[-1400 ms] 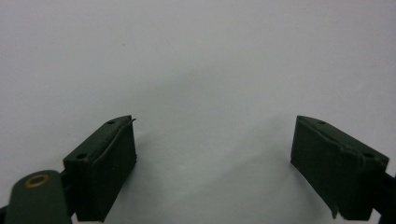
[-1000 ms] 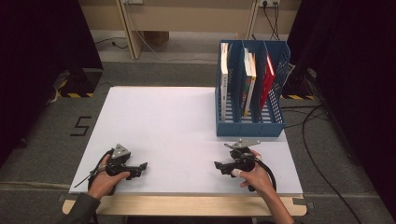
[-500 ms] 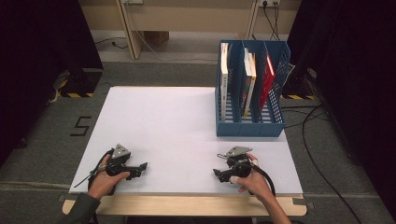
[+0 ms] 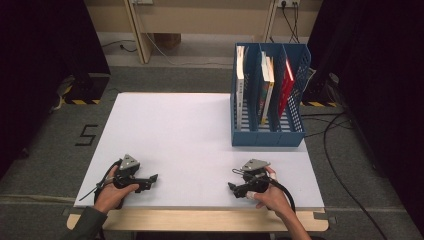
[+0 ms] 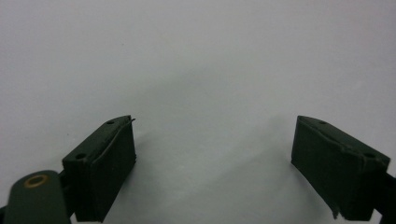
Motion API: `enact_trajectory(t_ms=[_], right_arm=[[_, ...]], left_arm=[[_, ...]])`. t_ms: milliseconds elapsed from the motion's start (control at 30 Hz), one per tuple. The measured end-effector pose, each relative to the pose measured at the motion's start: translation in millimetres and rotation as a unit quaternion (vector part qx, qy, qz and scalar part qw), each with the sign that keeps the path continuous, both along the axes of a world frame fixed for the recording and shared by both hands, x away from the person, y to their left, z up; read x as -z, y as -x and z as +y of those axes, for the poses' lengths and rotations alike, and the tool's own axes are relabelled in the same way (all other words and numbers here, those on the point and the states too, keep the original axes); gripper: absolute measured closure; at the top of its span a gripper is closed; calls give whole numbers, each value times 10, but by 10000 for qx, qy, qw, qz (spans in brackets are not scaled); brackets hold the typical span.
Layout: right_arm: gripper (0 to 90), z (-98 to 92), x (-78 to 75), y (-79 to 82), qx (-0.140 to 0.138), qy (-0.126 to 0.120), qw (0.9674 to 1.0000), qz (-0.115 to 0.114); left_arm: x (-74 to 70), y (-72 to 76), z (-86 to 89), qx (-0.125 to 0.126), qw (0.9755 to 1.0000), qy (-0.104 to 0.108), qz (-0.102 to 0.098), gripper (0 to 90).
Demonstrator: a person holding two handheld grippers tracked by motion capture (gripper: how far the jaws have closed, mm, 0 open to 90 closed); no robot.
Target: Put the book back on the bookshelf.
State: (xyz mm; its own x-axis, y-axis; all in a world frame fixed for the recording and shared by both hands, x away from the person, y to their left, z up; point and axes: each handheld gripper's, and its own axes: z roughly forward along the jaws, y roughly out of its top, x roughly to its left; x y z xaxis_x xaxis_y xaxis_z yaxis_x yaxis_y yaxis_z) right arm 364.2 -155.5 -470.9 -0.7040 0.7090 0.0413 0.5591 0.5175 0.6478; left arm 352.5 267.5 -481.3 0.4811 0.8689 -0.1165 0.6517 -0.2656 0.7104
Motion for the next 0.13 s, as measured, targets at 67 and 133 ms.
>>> enact_trajectory(t_ms=[67, 133], right_arm=[[97, -2, 1, 5, 15, -1, 10000, 6], [97, -3, 4, 7, 15, -19, 10000, 8]], left_arm=[[-1, 1, -2, -1, 10000, -14, 2, 132], [-1, 1, -2, 0, 10000, -18, 1, 132]])
